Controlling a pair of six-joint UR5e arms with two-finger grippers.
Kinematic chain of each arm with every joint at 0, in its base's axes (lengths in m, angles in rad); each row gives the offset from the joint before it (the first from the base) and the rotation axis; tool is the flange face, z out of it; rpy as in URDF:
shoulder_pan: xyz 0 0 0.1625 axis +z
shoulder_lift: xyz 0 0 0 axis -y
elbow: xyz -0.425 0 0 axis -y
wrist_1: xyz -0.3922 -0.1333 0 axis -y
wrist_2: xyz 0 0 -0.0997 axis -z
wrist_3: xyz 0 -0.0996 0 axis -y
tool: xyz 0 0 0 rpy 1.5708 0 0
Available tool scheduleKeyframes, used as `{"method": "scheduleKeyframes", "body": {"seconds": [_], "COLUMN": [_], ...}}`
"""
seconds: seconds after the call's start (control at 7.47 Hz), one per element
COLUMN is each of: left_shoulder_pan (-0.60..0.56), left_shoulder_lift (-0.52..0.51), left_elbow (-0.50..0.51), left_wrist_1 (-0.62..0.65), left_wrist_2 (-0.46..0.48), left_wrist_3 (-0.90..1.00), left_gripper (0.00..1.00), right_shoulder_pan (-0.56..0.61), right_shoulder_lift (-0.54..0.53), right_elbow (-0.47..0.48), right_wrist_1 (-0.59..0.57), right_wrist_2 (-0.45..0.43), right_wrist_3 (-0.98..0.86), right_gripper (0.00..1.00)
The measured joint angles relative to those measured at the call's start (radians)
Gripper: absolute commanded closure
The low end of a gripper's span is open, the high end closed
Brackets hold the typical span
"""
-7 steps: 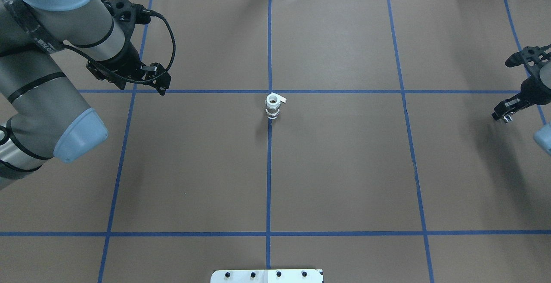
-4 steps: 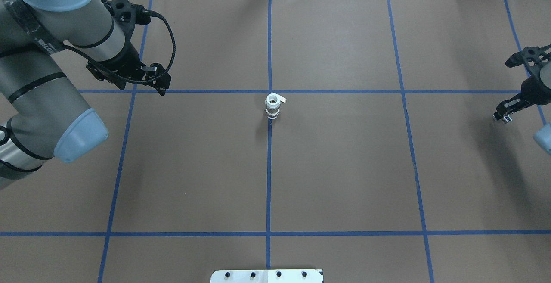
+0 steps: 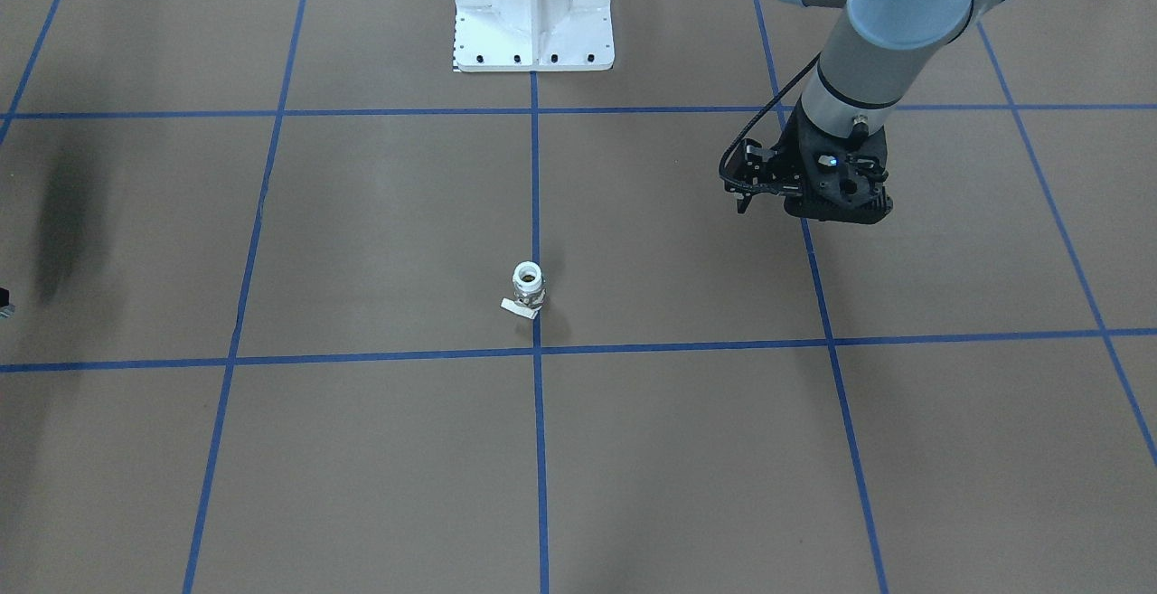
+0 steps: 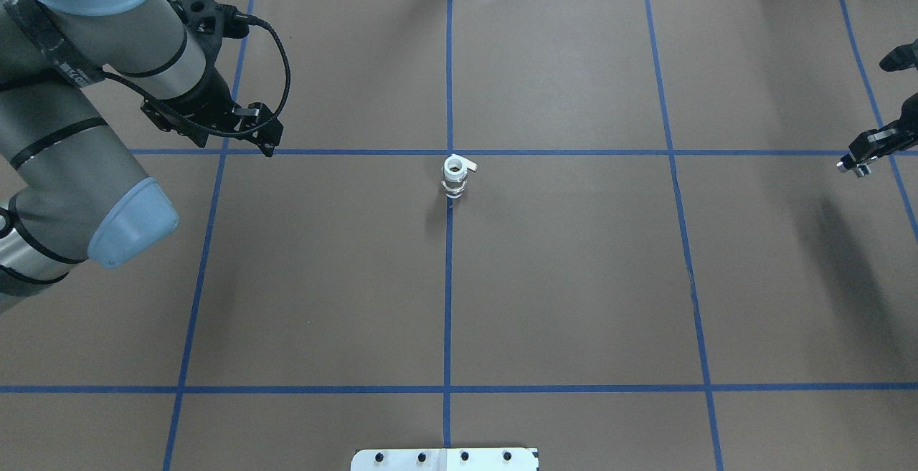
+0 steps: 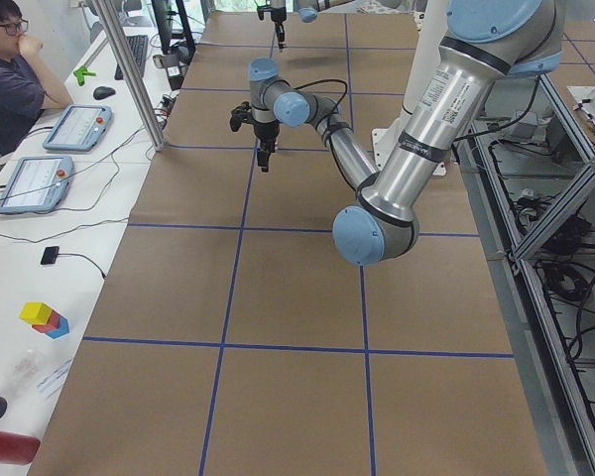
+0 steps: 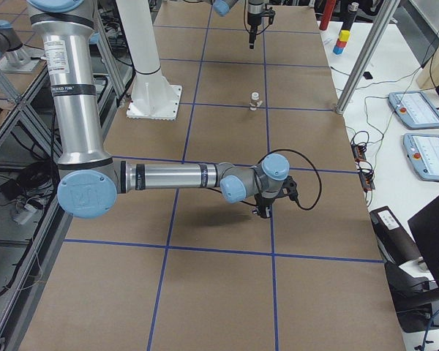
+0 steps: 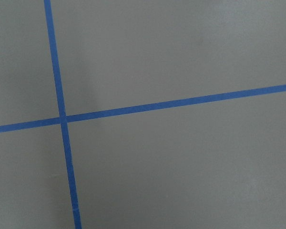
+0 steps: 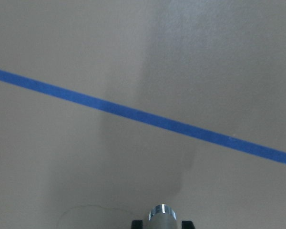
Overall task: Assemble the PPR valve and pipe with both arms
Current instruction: 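Lift the fitting with the right gripper and carry it above the valve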
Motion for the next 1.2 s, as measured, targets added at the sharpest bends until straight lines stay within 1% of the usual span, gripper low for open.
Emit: {"method": "scheduleKeyframes", "body": {"seconds": [0.13, 0.4, 0.54, 0.67, 0.94, 1.2], "left_shoulder_pan": [-0.008, -0.068, -0.113, -0.152, -0.194, -0.203], "left_shoulder_lift": [0.000, 0.035, 0.067, 0.096, 0.139, 0.154], "left_elbow": [0.000, 0.001, 0.005, 0.012, 0.027, 0.038], "left_wrist_1": [0.001, 0.003, 0.001, -0.003, -0.010, -0.013], "left_wrist_2": [0.001, 0.001, 0.000, -0.004, -0.012, -0.015], "left_wrist_3": [0.017, 0.167, 0.256, 0.325, 0.406, 0.430], "left_gripper": [0.00, 0.00, 0.00, 0.00, 0.00, 0.00], "right_shoulder_pan": [0.014, 0.016, -0.001, -0.043, -0.170, -0.303], "right_shoulder_lift": [0.062, 0.229, 0.295, 0.346, 0.453, 0.576], "right_elbow": [0.025, 0.052, 0.070, 0.100, 0.162, 0.163], "right_wrist_1": [-0.113, -0.347, -0.417, -0.447, -0.463, -0.468], "right_wrist_2": [0.004, 0.001, 0.003, 0.004, -0.008, -0.063], "right_wrist_3": [0.001, 0.024, 0.094, 0.235, 0.616, 0.898], "right_gripper": [1.00, 1.00, 1.00, 1.00, 1.00, 1.00]}}
